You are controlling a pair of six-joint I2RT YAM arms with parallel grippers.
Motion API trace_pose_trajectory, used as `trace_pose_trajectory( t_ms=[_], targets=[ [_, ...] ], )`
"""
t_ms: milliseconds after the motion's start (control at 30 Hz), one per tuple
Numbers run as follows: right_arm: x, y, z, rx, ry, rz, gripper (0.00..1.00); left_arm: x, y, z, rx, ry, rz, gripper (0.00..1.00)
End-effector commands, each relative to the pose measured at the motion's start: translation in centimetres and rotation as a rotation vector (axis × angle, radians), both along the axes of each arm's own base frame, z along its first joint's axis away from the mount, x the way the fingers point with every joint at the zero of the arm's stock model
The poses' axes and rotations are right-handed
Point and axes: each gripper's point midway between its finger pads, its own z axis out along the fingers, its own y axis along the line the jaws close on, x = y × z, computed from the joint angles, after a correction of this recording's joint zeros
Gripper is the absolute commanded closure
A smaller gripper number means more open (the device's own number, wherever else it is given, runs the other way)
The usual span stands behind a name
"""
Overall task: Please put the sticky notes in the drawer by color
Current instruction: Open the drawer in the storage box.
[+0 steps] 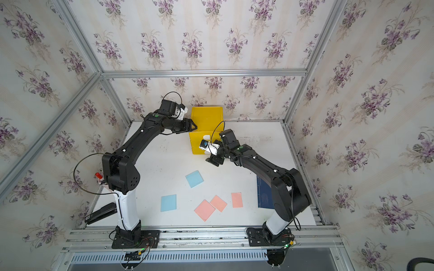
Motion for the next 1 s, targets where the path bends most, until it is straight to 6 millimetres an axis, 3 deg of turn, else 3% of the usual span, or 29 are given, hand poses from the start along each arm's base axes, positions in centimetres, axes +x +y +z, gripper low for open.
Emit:
trace_pose_trajectory(
  t_ms=[0, 300, 567, 800, 967],
  targets=[
    [2.7, 0.6, 0.7, -0.042, -0.158, 0.039, 0.20, -1.5, 1.3, -2.3, 0.074, 0.092, 0.023, 0.32],
    [5.8, 1.1, -1.7, -0.133, -0.201, 0.031, 0.21, -1.9, 1.2, -2.5, 0.069, 0.097, 0.021, 0.32],
    [5.3, 2.2, -3.4, -0.169, -0.180, 0.069, 0.21, -2.0, 1.1, -2.7, 0.062, 0.102, 0.017, 0.32],
    [0.6, 1.7, -5.6, -0.142, 0.047, 0.093, 0.26, -2.2, 1.3, -2.7, 0.070, 0.102, 0.015, 0.32],
    [-3.6, 1.6, -5.8, -0.114, 0.116, 0.099, 0.28, -2.2, 1.4, -2.7, 0.074, 0.102, 0.019, 0.32]
  ],
)
